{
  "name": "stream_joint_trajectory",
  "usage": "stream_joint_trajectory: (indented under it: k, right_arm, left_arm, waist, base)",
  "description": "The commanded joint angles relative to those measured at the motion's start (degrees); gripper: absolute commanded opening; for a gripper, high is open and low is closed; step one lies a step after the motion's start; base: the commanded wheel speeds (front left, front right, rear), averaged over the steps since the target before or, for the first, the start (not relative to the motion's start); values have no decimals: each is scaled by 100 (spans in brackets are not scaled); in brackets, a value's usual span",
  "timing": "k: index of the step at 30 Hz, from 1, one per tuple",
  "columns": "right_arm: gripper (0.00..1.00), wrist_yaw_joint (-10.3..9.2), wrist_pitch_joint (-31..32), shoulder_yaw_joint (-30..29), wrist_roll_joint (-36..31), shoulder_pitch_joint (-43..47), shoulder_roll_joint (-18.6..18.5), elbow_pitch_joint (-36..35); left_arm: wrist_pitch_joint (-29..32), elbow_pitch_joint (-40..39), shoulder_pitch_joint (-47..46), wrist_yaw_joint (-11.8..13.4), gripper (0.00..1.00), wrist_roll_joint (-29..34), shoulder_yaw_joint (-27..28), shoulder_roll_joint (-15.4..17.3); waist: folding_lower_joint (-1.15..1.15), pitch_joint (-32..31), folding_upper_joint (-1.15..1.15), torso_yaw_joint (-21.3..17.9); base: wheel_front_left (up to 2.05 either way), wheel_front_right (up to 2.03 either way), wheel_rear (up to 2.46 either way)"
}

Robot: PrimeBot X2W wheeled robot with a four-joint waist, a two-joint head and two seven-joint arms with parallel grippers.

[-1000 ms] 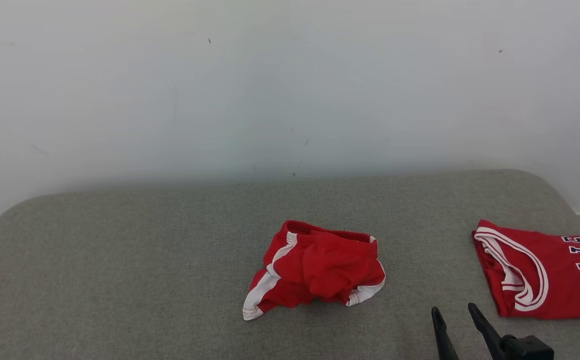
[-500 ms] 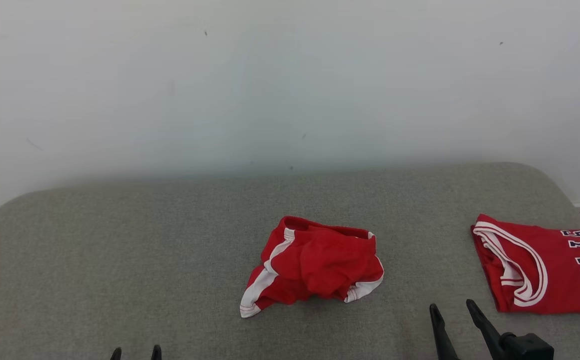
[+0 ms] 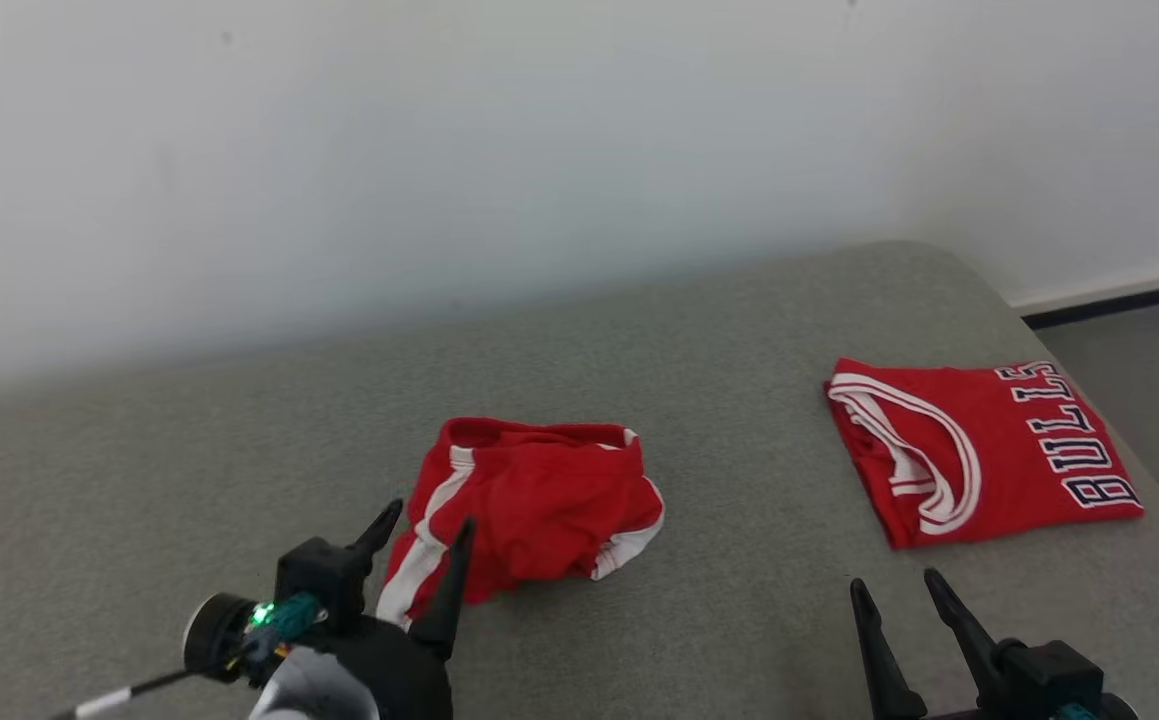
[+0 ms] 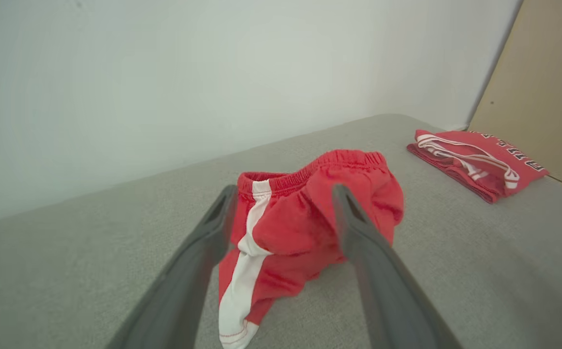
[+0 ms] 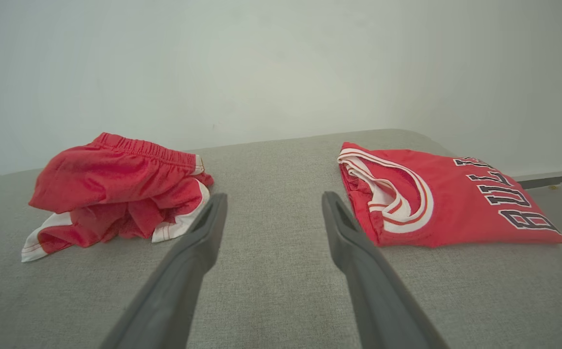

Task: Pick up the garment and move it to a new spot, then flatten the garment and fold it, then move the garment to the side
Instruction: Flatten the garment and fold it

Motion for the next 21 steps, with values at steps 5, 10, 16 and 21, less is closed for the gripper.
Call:
stream_joint_trajectory:
  k: [5, 10, 16, 21]
  right_arm:
    - [100, -13, -76, -30, 29, -97, 25, 39]
    - [100, -13, -164, 16, 57, -171, 59, 80]
    - [100, -13, -220, 54, 98, -214, 70, 147]
    - [100, -13, -225, 34, 55, -214, 69, 176]
  left_arm:
    - [394, 391, -671, -23, 100, -105, -371, 55]
    - [712, 859, -1012, 134, 100, -69, -354, 99]
    - [891, 1218, -1184, 559, 64, -131, -169, -17]
    - [790, 1325, -1250, 535, 0, -77, -269, -62]
  waist:
    - [-1, 512, -1, -1136]
    - [-1, 646, -1, -1460]
    - [-1, 732, -1, -1553]
    - [-1, 728, -1, -1473]
  base:
    - [0, 0, 0]
    - [0, 0, 0]
    - [0, 0, 0]
    - [0, 0, 0]
